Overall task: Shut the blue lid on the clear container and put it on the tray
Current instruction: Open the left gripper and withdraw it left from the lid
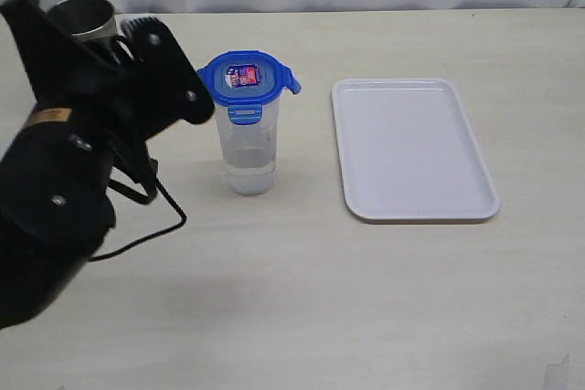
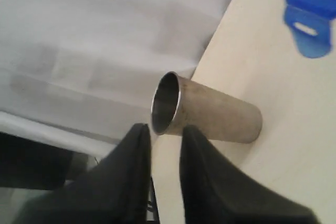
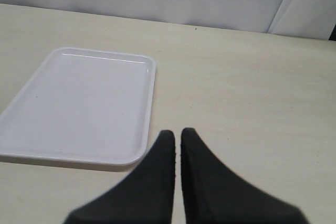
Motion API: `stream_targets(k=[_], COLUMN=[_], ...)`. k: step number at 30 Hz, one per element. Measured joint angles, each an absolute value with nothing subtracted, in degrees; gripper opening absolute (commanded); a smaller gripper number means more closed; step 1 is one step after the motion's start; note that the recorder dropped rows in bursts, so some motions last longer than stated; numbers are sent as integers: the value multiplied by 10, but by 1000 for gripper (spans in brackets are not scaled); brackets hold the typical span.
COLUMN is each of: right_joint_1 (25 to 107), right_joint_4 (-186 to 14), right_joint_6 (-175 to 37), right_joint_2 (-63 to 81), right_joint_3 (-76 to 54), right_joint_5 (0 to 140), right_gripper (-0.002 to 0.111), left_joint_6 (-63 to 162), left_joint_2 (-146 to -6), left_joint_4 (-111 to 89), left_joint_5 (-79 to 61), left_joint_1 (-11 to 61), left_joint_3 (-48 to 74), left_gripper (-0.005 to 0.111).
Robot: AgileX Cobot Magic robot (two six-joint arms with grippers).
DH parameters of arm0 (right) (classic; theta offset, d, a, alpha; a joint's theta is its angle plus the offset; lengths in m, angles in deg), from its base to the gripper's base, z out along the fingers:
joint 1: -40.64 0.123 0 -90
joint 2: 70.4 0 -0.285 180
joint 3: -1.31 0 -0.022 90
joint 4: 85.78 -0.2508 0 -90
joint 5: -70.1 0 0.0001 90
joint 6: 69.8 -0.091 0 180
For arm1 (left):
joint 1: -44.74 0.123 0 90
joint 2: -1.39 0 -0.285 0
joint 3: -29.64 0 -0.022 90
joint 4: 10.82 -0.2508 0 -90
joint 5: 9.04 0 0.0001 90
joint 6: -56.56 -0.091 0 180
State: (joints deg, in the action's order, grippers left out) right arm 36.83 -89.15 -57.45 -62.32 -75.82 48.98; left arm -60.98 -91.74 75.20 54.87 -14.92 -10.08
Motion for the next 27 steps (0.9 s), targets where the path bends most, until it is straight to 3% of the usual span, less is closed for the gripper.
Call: stream_targets(k=[1, 9, 15, 19, 27], right_joint_1=[368, 368, 368, 368, 368], right_joint_4=[-891, -891, -891, -891, -891], right_joint_6=[-574, -574, -574, -574, -574], right_joint_2=[-623, -623, -623, -623, -623], right_joint_3=[-758, -758, -758, -758, -758], right_joint_5=[490, 490, 490, 490, 490], right_gripper=[4, 4, 4, 4, 4], left_joint_6=[-602, -440, -46, 263, 704], left_joint_2=[-906, -800, -762, -761, -816], left_joint_4=[752, 700, 365, 77, -418], left_joint_5=[541, 297, 124, 164, 413], left_joint_1=[-137, -19, 101, 153, 303], left_joint_3=[-101, -102, -102, -121, -168], left_gripper=[0, 0, 0, 0, 0])
